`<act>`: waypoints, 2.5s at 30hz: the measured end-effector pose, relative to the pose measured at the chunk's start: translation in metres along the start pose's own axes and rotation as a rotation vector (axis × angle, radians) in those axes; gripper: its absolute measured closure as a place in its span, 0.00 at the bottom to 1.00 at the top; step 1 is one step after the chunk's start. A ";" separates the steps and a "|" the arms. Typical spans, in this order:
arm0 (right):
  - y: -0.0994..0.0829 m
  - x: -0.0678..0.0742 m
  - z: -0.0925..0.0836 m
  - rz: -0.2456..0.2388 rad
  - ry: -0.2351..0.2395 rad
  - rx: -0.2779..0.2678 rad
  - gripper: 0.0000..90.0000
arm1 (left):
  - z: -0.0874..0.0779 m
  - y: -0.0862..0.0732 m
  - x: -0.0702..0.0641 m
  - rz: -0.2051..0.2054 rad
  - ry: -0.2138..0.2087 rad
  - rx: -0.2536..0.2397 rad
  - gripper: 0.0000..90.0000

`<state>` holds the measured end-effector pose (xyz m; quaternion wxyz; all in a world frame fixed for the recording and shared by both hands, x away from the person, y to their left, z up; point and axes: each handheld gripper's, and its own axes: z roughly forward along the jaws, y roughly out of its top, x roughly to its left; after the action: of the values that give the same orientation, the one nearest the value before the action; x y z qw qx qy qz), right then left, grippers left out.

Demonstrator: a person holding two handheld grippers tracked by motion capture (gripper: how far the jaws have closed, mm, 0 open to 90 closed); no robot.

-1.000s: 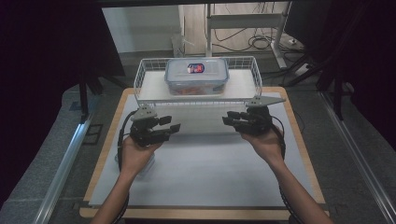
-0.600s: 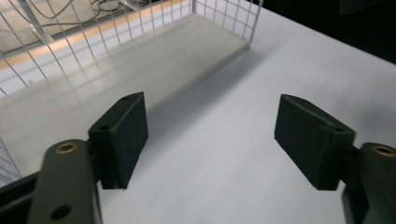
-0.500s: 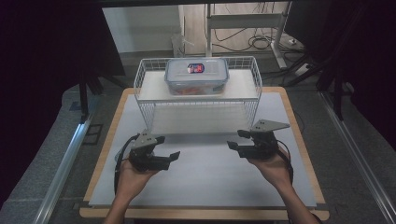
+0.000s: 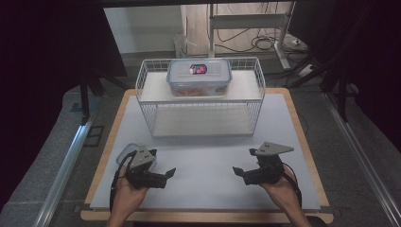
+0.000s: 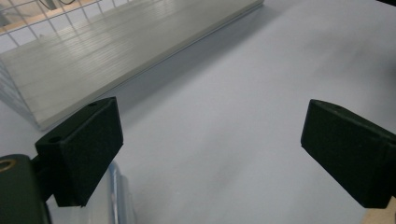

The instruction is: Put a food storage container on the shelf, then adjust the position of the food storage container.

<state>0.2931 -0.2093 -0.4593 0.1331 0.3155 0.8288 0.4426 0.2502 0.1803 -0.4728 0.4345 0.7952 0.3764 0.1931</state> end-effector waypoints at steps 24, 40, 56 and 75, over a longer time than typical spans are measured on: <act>-0.040 -0.013 0.011 0.007 -0.060 0.064 0.07 | -0.013 -0.024 0.053 -0.110 0.112 0.105 0.08; -0.043 -0.015 0.016 0.016 -0.056 0.091 0.10 | -0.041 -0.051 0.118 -0.302 0.306 0.104 0.95; -0.043 -0.016 0.018 0.031 -0.052 0.103 0.12 | -0.024 -0.072 0.141 -0.391 0.295 0.151 1.00; -0.044 -0.019 0.016 0.050 -0.060 0.106 0.11 | 0.004 -0.049 0.074 -0.317 0.118 0.184 1.00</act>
<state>0.2979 -0.2288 -0.5059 0.1298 0.3558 0.8385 0.3918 0.2789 0.2517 -0.5177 0.3619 0.7497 0.5378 0.1334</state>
